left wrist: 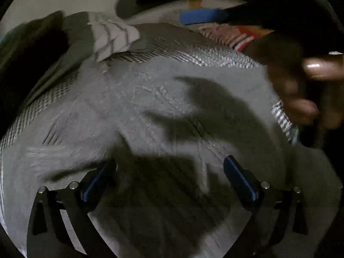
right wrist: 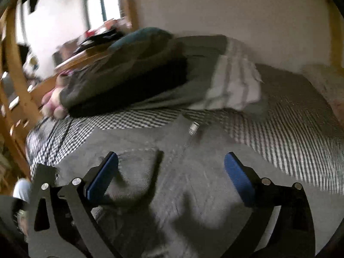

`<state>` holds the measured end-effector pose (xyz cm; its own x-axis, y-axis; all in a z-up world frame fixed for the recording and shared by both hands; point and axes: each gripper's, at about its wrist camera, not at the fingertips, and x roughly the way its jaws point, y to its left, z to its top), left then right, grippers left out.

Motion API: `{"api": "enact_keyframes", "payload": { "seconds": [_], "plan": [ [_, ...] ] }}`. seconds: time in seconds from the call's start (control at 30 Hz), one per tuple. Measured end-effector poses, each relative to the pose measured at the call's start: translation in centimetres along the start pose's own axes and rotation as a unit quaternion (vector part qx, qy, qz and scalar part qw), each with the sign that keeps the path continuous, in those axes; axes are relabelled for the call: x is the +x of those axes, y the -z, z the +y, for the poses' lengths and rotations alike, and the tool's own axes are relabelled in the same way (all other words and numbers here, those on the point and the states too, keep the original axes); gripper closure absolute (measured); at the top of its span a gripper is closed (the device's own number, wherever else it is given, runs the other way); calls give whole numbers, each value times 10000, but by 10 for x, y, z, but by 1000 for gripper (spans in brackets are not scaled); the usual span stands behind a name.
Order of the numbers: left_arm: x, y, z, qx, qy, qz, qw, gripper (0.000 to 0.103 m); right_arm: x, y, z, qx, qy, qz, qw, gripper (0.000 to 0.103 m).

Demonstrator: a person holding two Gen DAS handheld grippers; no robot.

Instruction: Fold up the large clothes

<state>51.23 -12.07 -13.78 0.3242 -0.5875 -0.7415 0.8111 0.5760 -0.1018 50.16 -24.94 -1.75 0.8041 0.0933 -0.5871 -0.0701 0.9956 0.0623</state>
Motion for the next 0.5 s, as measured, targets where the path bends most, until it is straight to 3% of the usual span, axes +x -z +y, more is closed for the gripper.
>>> {"api": "enact_keyframes", "payload": {
  "seconds": [0.07,0.1,0.2,0.3,0.33,0.43,0.47,0.5],
  "plan": [
    [-26,9,18,-256,-293,-176,9991,5,13,0,17,-319,-239,21,9992,5],
    [-46,16,38,-542,-625,-344,9960,5,21,5,28,-458,-352,7,9983,5],
    [-82,29,89,-1244,-828,-760,9858,5,39,24,60,-943,-509,33,9942,6],
    [-81,40,134,-1783,-1140,-631,9753,5,58,50,106,-1788,-312,32,9834,7],
    [-75,44,145,-1915,-1161,-525,9732,5,66,58,118,-2043,-164,74,9787,13],
    [-56,59,164,-2216,-1135,-213,9683,5,96,77,143,-2626,319,498,9631,58],
    [-52,63,166,-2251,-1122,-171,9677,5,103,82,145,-2686,413,618,9604,68],
    [-48,67,164,-2228,-1139,-199,9680,5,109,86,147,-2672,464,677,9601,69]
  ]
}}
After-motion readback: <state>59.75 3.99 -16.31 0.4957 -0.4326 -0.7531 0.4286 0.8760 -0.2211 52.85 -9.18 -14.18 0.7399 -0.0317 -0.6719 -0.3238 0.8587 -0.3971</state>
